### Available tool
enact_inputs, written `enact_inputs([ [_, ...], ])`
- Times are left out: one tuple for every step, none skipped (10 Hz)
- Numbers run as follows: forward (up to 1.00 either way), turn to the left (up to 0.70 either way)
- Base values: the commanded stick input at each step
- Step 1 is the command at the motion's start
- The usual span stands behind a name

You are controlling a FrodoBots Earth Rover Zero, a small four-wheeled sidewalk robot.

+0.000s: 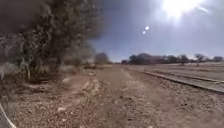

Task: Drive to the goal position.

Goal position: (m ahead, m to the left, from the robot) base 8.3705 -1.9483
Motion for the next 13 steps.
enact_inputs([
  [0.7,0.0],
  [0.7,0.0],
  [0.7,0.0],
  [0.7,0.0],
  [0.7,0.0],
  [0.7,0.0],
  [0.7,0.0],
  [0.7,0.0],
  [0.7,-0.11],
  [0.7,-0.23],
  [0.7,-0.34],
  [0.7,-0.21],
  [0.7,-0.09],
])
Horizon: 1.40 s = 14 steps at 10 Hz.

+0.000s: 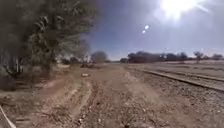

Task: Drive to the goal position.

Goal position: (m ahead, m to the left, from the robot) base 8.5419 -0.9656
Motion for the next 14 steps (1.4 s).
enact_inputs([
  [0.7,0.0],
  [0.7,0.0],
  [0.7,0.0],
  [0.7,0.0],
  [0.7,0.0],
  [0.7,0.0],
  [0.7,0.0],
  [0.7,0.0],
  [0.7,0.0],
  [0.7,0.0],
  [0.7,0.0],
  [0.7,0.0],
  [0.7,0.0],
  [0.7,0.0],
])
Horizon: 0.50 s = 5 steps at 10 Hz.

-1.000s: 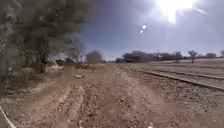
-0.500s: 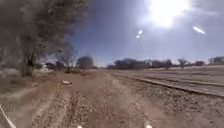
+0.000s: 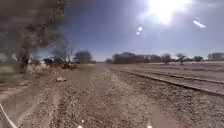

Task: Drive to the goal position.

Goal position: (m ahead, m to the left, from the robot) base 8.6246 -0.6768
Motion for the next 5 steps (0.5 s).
enact_inputs([
  [0.7,0.0],
  [0.7,0.0],
  [0.7,0.0],
  [0.7,0.0],
  [0.7,0.0],
])
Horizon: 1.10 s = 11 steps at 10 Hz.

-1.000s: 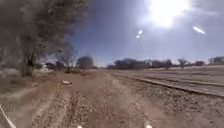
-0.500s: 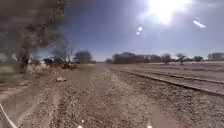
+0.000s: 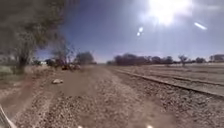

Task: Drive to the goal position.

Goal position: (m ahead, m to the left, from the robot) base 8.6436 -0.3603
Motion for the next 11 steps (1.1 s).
enact_inputs([
  [0.7,0.0],
  [0.7,0.0],
  [0.7,0.0],
  [0.7,0.0],
  [0.7,0.0],
  [0.7,0.0],
  [0.7,0.0],
  [0.7,0.0],
  [0.7,0.0],
  [0.7,0.0],
  [0.7,0.3],
])
